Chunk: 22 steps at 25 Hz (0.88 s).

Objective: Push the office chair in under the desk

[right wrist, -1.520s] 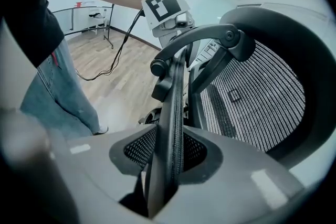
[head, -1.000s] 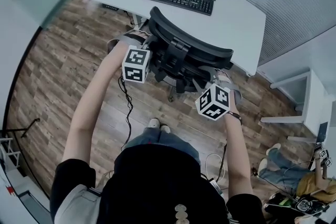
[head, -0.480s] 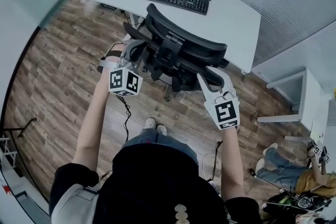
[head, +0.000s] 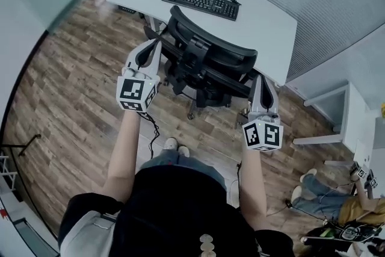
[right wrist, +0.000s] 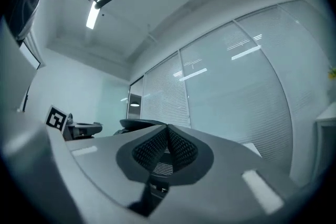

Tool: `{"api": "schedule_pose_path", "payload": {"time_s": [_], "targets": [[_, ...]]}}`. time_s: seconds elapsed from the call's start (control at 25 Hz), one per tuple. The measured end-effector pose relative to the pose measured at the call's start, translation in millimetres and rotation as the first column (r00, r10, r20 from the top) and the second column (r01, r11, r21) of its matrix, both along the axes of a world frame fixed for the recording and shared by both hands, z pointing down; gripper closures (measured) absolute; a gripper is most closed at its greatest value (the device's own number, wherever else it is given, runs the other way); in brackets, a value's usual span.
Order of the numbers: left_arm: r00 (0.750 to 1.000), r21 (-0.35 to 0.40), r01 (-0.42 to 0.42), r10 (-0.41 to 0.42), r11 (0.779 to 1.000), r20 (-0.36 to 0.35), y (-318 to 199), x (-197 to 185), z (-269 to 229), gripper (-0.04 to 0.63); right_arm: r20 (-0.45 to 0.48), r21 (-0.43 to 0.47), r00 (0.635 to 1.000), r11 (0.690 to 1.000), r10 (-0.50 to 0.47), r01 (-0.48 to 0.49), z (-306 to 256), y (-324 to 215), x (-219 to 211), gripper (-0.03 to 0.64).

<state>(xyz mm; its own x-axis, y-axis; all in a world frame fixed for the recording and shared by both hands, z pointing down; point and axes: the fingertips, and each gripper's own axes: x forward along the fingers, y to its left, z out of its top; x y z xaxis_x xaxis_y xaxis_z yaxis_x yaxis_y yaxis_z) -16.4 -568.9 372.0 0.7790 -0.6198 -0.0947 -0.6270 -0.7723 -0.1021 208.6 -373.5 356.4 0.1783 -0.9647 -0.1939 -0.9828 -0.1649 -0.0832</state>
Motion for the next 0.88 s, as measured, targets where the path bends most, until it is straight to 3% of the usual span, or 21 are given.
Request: {"api": "schedule_pose_path", "payload": {"time_s": [0.08,0.36,0.88], "targets": [[0.999,-0.021,-0.02,0.02,1.0,-0.033,4.7,3.6,-0.2,0.588,0.03,0.018,0.999,0.999,0.037,-0.037,-0.3,4.1,5.5,0.609],[0.999,-0.035,-0.046,0.045,0.998,-0.029,16.8,11.2,7.5,0.588,0.055,0.01,0.994,0.995,0.094,-0.095,9.1,13.0,8.7,0.609],[1.0,-0.056,-0.023,0.023,0.998,0.009,17.2,11.2,12.5,0.588,0.043,-0.019,0.993,0.994,0.109,-0.108,17.3,14.2,1.9,0.611]]}}
